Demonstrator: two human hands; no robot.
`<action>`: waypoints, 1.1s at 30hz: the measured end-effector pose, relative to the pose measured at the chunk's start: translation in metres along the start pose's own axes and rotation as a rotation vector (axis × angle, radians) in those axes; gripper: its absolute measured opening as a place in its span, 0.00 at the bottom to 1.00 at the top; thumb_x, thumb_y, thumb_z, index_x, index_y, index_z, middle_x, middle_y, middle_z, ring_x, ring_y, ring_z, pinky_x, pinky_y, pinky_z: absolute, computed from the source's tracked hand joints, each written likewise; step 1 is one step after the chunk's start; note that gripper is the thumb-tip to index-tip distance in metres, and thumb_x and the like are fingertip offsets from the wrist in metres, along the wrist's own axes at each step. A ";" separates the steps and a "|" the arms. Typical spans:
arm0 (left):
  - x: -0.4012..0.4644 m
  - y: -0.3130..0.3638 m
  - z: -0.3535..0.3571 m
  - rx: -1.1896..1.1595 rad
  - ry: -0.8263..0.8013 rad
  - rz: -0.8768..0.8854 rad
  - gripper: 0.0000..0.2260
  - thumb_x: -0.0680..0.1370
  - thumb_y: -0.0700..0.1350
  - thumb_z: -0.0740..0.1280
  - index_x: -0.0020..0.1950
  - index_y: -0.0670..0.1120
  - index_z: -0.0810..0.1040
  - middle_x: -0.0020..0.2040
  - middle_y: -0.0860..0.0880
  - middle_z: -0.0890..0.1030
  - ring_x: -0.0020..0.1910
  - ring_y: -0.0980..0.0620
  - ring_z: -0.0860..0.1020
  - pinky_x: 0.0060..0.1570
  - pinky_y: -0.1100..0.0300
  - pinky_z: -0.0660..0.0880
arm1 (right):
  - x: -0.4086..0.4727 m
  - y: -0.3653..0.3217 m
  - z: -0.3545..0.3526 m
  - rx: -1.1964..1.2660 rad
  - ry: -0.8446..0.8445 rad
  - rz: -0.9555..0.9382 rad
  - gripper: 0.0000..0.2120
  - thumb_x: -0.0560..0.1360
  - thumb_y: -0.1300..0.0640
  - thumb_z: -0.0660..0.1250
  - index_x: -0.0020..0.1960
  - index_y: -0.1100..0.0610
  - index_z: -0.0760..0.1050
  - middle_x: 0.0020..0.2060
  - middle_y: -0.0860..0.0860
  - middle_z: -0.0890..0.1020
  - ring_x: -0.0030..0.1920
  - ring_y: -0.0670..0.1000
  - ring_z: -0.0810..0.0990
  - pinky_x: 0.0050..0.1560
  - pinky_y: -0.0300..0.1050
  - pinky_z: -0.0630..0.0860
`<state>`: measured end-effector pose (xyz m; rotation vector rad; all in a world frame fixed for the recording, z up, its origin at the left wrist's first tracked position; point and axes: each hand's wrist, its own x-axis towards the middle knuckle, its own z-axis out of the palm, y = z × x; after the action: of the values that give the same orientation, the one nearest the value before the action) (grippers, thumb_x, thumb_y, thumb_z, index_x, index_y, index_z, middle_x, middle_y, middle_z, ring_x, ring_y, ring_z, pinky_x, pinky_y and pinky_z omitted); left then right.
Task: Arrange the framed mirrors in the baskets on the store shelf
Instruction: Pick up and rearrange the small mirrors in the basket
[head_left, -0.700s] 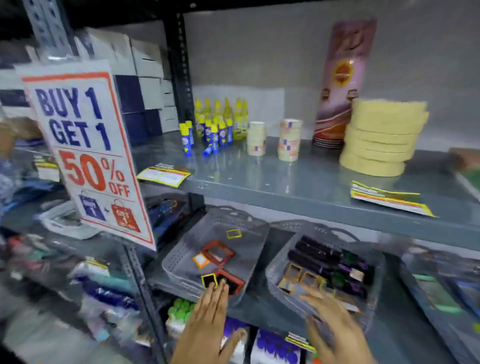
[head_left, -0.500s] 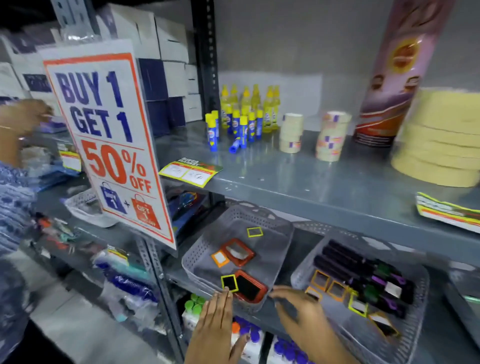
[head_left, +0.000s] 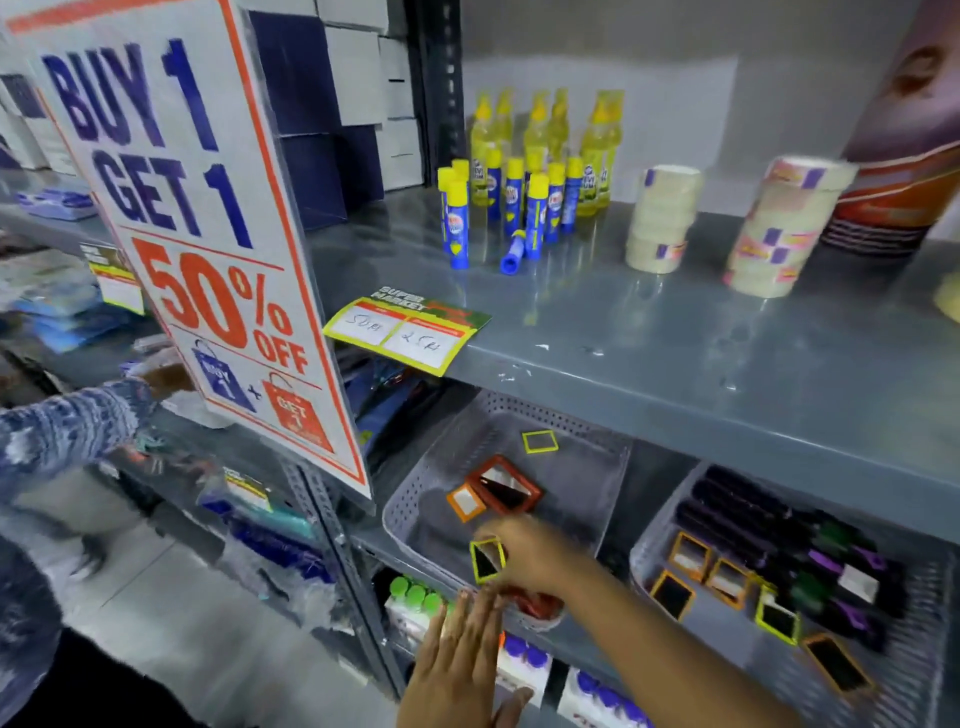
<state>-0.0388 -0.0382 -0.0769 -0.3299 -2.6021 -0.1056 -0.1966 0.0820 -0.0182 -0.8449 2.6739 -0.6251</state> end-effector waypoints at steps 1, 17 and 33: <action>-0.001 0.000 0.001 0.001 0.020 -0.003 0.36 0.72 0.66 0.61 0.71 0.42 0.67 0.72 0.46 0.67 0.71 0.44 0.63 0.69 0.50 0.56 | -0.004 -0.004 -0.004 0.030 0.030 -0.008 0.23 0.63 0.54 0.76 0.56 0.49 0.75 0.52 0.51 0.83 0.51 0.51 0.81 0.53 0.49 0.79; 0.040 0.124 0.019 -0.149 -0.062 0.153 0.38 0.69 0.67 0.63 0.70 0.42 0.68 0.72 0.44 0.70 0.68 0.43 0.69 0.68 0.48 0.57 | -0.193 0.134 -0.035 0.188 0.242 0.820 0.17 0.68 0.64 0.63 0.28 0.44 0.74 0.35 0.50 0.85 0.36 0.51 0.81 0.38 0.43 0.74; 0.026 0.075 0.026 -0.148 -0.165 0.155 0.37 0.71 0.62 0.58 0.72 0.39 0.65 0.77 0.44 0.54 0.72 0.42 0.60 0.69 0.49 0.53 | -0.190 0.119 -0.045 0.115 0.112 0.841 0.20 0.71 0.69 0.60 0.33 0.44 0.75 0.40 0.51 0.85 0.40 0.50 0.83 0.36 0.41 0.74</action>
<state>-0.0547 0.0438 -0.0857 -0.6154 -2.7252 -0.2269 -0.1198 0.2976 -0.0125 0.3682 2.6998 -0.5919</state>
